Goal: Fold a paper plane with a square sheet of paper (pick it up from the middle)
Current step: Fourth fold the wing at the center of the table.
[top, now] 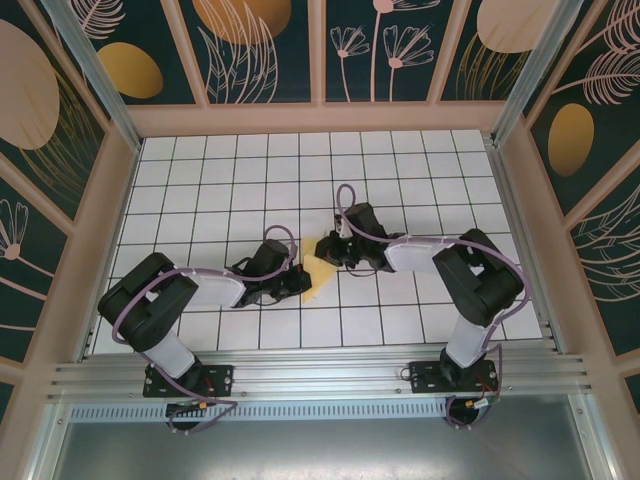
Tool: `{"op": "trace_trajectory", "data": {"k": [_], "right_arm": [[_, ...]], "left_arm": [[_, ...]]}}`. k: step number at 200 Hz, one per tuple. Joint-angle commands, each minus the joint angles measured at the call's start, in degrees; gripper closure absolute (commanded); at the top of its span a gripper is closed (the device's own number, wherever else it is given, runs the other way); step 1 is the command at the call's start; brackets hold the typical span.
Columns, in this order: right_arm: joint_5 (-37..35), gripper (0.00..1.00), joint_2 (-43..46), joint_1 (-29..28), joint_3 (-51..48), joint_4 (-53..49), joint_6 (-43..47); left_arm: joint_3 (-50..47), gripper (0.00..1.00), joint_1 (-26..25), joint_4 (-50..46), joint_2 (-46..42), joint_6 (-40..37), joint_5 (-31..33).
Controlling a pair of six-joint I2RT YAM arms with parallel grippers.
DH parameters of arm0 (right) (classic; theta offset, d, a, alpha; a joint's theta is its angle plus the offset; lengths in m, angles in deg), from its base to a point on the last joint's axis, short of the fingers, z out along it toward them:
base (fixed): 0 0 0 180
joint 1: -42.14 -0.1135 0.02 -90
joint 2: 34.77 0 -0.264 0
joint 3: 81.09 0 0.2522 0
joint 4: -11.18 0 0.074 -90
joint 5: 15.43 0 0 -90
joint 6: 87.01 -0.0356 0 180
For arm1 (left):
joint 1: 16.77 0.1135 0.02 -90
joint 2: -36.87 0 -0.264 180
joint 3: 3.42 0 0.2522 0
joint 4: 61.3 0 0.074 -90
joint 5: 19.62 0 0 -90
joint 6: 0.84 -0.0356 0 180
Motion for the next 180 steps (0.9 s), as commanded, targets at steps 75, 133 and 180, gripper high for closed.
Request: {"op": "trace_trajectory", "data": {"k": [75, 133, 180], "right_arm": [[-0.3, 0.89, -8.0, 1.1, 2.7, -0.2, 0.8], [-3.5, 0.89, -9.6, 2.6, 7.1, -7.0, 1.2], [-3.4, 0.89, -10.6, 3.9, 9.1, -7.8, 1.8]], "left_arm": [[-2.7, 1.00, 0.2, -7.0, 2.4, -1.9, 0.7], [-2.8, 1.00, 0.2, -8.7, 4.0, -2.9, 1.4], [-3.0, 1.00, 0.2, -8.7, 4.1, -3.0, 1.4]]}}
